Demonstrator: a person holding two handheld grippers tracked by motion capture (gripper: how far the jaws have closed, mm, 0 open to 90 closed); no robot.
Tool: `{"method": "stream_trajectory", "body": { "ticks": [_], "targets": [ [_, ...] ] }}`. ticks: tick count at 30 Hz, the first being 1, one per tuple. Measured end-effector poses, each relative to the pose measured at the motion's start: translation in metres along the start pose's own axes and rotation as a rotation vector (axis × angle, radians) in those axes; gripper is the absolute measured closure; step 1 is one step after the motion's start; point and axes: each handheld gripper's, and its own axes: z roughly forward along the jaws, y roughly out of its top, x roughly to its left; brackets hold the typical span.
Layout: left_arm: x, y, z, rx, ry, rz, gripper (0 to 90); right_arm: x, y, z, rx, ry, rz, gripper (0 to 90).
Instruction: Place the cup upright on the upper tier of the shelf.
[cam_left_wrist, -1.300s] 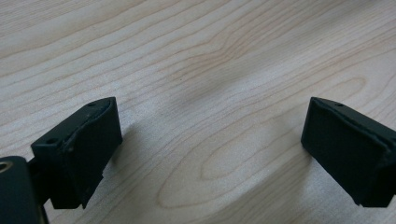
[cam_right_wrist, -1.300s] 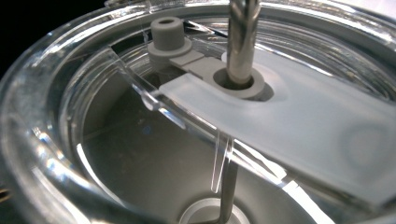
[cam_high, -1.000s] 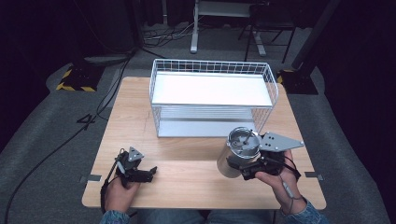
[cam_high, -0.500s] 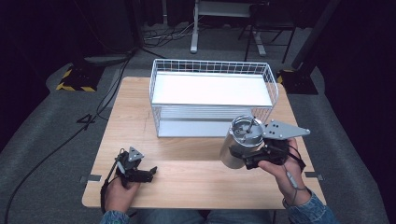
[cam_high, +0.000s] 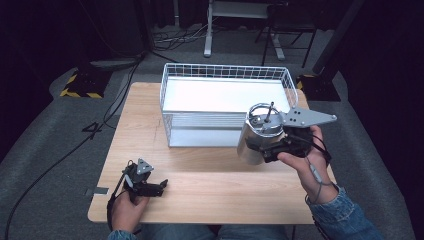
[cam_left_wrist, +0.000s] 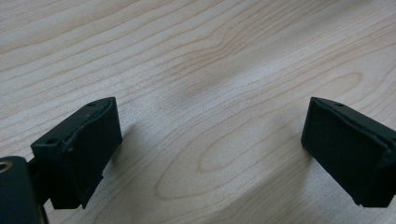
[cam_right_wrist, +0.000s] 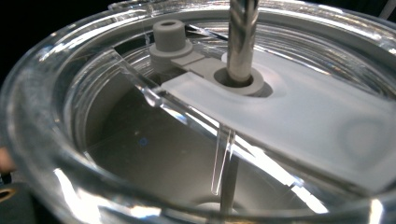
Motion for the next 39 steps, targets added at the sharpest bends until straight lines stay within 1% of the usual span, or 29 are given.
{"method": "stream_trajectory", "body": {
  "ticks": [2,6,8,13,14,15,21,22,23,24,25,26,27,28,29,30,31,32,33,35,36,37,39],
  "targets": [
    [0.0,0.0,0.0,0.0,0.0,0.0,5.5,-0.002,0.006,0.002,-0.001,0.005,0.001,3.7],
    [0.0,0.0,0.0,0.0,0.0,0.0,5.5,-0.007,0.018,0.007,0.007,-0.006,-0.005,3.7],
    [0.0,0.0,0.0,0.0,0.001,0.0,5.4,-0.008,0.02,0.008,0.008,-0.006,-0.003,3.7],
    [0.0,0.001,0.001,-0.001,0.003,-0.004,5.4,-0.018,0.036,0.012,0.001,-0.009,0.015,3.7],
    [0.001,0.001,0.001,0.0,0.004,-0.004,5.4,-0.022,0.041,0.014,-0.002,-0.015,0.016,3.7],
    [0.001,0.001,0.001,0.0,0.002,-0.003,5.4,-0.022,0.041,0.014,-0.002,-0.015,0.016,3.7],
    [0.001,0.002,0.002,0.0,0.004,-0.003,5.4,-0.035,0.056,0.022,-0.007,-0.033,0.035,3.7],
    [0.001,0.003,0.002,-0.002,0.004,-0.004,5.4,-0.038,0.061,0.024,-0.009,-0.037,0.041,3.7],
    [0.001,0.003,0.002,-0.002,0.004,-0.004,5.4,-0.038,0.061,0.024,-0.009,-0.037,0.041,3.7],
    [0.002,0.003,0.003,0.0,0.006,-0.007,5.4,-0.043,0.066,0.028,-0.011,-0.042,0.043,3.7],
    [0.002,0.003,0.003,0.0,0.006,-0.007,5.4,-0.043,0.066,0.028,-0.011,-0.042,0.043,3.7],
    [0.002,0.003,0.003,0.002,0.005,-0.007,5.4,-0.047,0.071,0.032,-0.013,-0.049,0.041,3.7],
    [0.002,0.003,0.003,0.002,0.005,-0.007,5.4,-0.047,0.071,0.032,-0.013,-0.049,0.041,3.7],
    [0.002,0.003,0.003,0.003,0.005,-0.008,5.4,-0.052,0.076,0.038,-0.016,-0.055,0.037,3.7],
    [0.002,0.003,0.003,0.003,0.005,-0.008,5.4,-0.052,0.076,0.038,-0.016,-0.055,0.037,3.7],
    [0.002,0.004,0.003,0.004,0.005,-0.004,5.4,-0.057,0.08,0.043,-0.017,-0.06,0.035,3.7],
    [0.002,0.004,0.003,0.004,0.005,-0.004,5.4,-0.057,0.08,0.043,-0.017,-0.06,0.035,3.7],
    [0.002,0.004,0.003,0.002,0.005,-0.006,5.4,-0.062,0.084,0.05,-0.017,-0.064,0.033,3.7],
    [0.002,0.004,0.003,0.002,0.005,-0.006,5.4,-0.062,0.084,0.05,-0.017,-0.064,0.033,3.7],
    [0.003,0.004,0.003,0.003,0.005,-0.006,5.4,-0.066,0.087,0.057,-0.008,-0.069,0.029,3.7],
    [0.003,0.004,0.003,0.002,0.005,-0.007,5.4,-0.07,0.09,0.065,0.002,-0.082,0.021,3.7],
    [0.003,0.004,0.003,0.002,0.005,-0.007,5.4,-0.07,0.09,0.065,0.002,-0.082,0.021,3.7],
    [0.003,0.004,0.003,0.001,0.005,-0.006,5.4,-0.074,0.093,0.073,0.011,-0.09,0.016,3.7]
  ]
}}
